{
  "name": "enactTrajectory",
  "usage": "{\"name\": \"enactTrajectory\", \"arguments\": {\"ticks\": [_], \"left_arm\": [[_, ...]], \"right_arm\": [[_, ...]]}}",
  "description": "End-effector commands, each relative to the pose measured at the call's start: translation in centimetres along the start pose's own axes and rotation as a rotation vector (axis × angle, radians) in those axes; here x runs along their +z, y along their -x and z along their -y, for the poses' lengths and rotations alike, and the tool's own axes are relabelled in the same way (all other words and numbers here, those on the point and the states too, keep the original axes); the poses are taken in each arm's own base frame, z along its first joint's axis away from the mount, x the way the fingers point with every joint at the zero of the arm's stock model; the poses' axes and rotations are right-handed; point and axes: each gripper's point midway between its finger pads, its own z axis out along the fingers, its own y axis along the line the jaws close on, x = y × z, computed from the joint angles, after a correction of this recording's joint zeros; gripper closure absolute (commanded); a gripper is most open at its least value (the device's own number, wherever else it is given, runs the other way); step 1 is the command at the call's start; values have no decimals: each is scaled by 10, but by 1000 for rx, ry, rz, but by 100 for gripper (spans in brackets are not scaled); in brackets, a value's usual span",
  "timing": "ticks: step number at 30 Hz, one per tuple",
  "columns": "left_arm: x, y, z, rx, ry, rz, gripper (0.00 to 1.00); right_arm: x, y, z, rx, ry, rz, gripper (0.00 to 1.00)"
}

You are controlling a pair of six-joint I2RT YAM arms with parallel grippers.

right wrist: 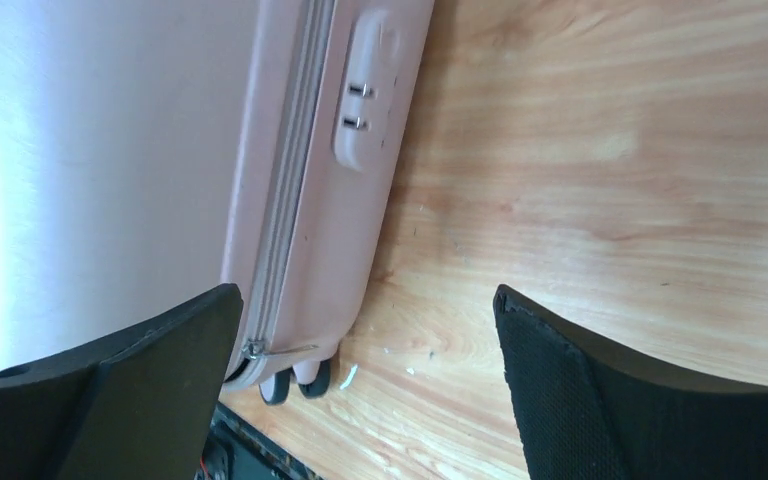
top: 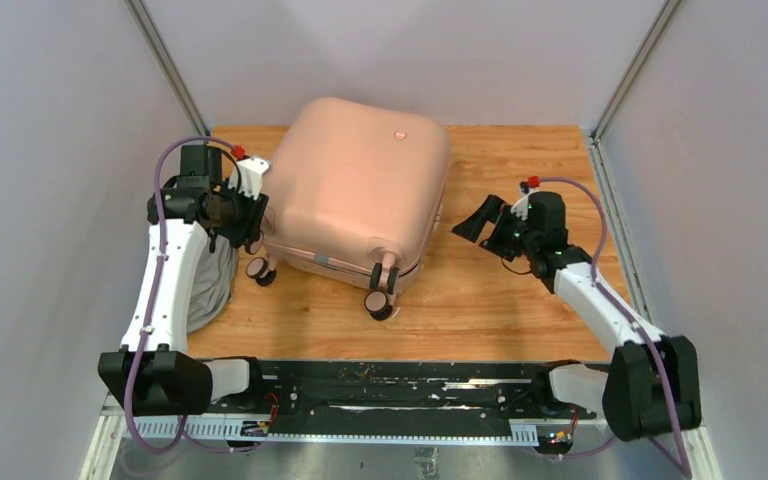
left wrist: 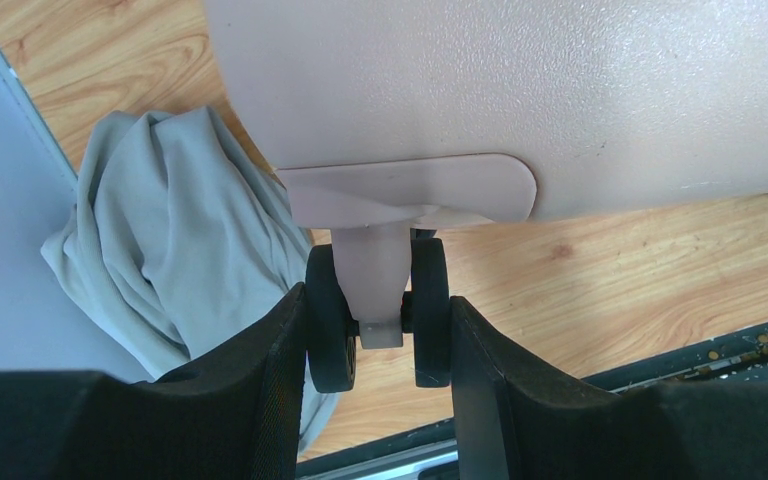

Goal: Pack the luggage
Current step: Zip the luggage at the center of the board.

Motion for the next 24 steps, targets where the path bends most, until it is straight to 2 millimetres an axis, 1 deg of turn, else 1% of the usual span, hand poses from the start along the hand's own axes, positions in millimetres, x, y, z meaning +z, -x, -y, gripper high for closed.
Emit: {"name": "enactTrajectory", "arguments": {"ticks": [1,2,3,6,7,8,10,12,13,15,17,19,21,23,24], "left_arm": [[-35,48,1,66,16,190,100],[-35,50,1,61,15,192,100],[-35,51,1,58,13,195,100],[-36,56,2,46,1,205,100],[-35,57,2,39,-1,204,100],[-36,59,2,37,-5,209,100],[-36,63,3,33,-16,216,100],[-35,65,1,26,-13,216,100],[-34,65,0,22,-10,212,100],[-32,64,-2,18,2,200,100],[-29,60,-5,20,15,184,100],[-24,54,-6,21,19,161,100],[-20,50,-7,20,21,143,100],[-19,47,-6,22,18,139,100],[-19,47,-5,26,14,141,100]], "right_arm": [[-15,-6,24,143,-18,-8,0],[-17,-8,16,134,10,-25,0],[-20,-15,22,112,-61,-30,0],[-34,-20,25,-149,-270,61,0],[-37,-21,29,-224,-331,86,0],[-37,-24,34,-263,-379,86,1],[-32,-36,43,-256,-414,25,5],[-24,-51,35,-280,-348,-70,0],[-19,-61,27,-287,-281,-110,0],[-11,-71,8,-314,-131,-132,0],[-8,-76,-18,-354,43,-130,0],[-8,-81,-37,-400,165,-156,1],[-9,-87,-50,-435,249,-205,4],[-8,-90,-55,-446,282,-232,7],[-5,-87,-60,-452,306,-218,7]]}}
